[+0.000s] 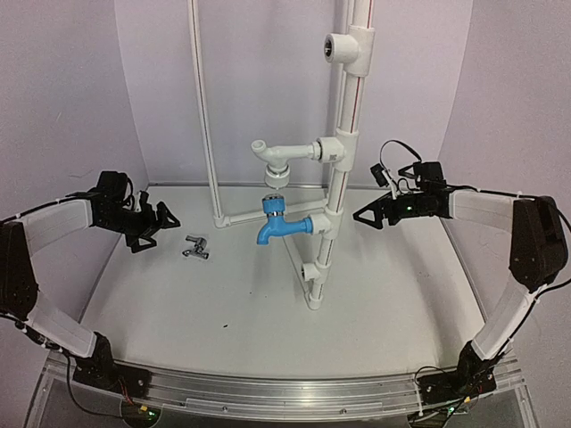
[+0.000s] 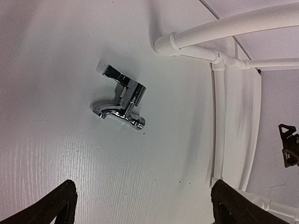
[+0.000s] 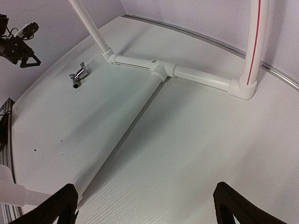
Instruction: Install the water faucets
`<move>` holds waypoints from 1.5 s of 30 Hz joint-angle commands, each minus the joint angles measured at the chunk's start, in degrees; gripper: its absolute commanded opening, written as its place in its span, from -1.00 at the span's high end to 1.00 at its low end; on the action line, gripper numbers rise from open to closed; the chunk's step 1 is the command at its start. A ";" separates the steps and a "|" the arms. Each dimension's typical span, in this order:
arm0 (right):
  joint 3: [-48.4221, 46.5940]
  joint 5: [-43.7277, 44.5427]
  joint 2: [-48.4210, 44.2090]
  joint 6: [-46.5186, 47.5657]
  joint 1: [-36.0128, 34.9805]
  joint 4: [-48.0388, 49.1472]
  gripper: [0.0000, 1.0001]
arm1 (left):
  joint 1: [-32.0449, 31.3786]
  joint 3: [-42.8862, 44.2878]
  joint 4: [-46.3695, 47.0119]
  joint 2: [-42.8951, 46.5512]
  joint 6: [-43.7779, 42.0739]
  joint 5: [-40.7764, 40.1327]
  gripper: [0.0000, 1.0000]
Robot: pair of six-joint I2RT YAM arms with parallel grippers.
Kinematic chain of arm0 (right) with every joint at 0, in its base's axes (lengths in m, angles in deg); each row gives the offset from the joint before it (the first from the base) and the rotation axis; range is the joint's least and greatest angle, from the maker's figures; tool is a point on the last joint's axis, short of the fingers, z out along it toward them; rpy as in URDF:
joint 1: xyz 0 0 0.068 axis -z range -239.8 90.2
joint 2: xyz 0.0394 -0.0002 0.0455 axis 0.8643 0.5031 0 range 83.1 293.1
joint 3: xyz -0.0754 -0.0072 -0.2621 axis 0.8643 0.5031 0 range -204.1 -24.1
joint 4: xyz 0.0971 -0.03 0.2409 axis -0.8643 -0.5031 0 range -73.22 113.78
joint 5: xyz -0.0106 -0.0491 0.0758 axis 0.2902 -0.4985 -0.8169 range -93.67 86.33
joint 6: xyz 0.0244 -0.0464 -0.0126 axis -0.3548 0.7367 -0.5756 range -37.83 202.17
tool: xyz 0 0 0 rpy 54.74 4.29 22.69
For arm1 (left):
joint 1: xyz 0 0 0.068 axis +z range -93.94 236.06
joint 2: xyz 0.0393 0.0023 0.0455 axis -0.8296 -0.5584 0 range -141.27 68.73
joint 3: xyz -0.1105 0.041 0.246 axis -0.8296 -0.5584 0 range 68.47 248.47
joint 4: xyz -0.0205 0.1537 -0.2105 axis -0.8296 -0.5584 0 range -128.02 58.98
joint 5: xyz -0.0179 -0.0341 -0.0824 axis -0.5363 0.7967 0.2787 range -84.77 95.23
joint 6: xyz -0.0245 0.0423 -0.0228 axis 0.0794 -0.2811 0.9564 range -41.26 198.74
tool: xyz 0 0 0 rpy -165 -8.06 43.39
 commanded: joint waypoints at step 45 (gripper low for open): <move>-3.58 -4.35 5.31 -2.28 0.00 -0.78 -0.96 | 9.32 10.57 43.27 -46.29 10.41 36.10 0.10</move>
